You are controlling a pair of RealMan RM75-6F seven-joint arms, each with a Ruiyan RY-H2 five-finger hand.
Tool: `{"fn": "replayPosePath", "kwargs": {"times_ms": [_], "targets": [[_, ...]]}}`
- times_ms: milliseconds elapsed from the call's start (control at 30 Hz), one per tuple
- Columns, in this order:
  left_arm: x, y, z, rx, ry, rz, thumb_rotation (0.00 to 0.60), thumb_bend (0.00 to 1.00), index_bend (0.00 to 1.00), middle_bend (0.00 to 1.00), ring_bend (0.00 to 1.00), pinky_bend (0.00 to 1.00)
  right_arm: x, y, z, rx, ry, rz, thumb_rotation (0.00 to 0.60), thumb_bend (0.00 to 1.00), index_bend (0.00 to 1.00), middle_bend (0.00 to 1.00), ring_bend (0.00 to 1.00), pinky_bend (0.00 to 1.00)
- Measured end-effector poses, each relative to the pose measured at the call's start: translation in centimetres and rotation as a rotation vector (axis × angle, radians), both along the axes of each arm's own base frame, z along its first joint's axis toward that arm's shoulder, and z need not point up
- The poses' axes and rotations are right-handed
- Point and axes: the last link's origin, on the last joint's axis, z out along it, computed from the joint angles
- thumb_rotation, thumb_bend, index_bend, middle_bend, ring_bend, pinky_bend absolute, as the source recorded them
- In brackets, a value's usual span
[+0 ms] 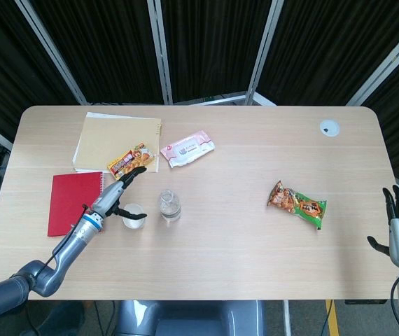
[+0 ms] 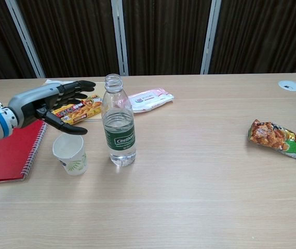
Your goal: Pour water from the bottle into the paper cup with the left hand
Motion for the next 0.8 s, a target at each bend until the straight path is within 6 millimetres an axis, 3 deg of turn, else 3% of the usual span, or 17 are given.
{"fn": "replayPosePath", "kwargs": {"times_ms": [400,800], "targets": [[2.2,0.1,-4.3,-0.071,-0.097,-0.006,0.600,0.00,0.00,0.00,0.00,0.00,-0.5,-0.3,0.2,-0.009,-0.001,-0.023,0.600,0.00,0.00,0.00,0.00,0.00],[4.0,0.5,-6.7,-0.137,-0.181,0.008,0.600,0.00,0.00,0.00,0.00,0.00,-1.0,-0.3,0.8,-0.024,-0.009,-0.043,0.600,0.00,0.00,0.00,0.00,0.00]]}}
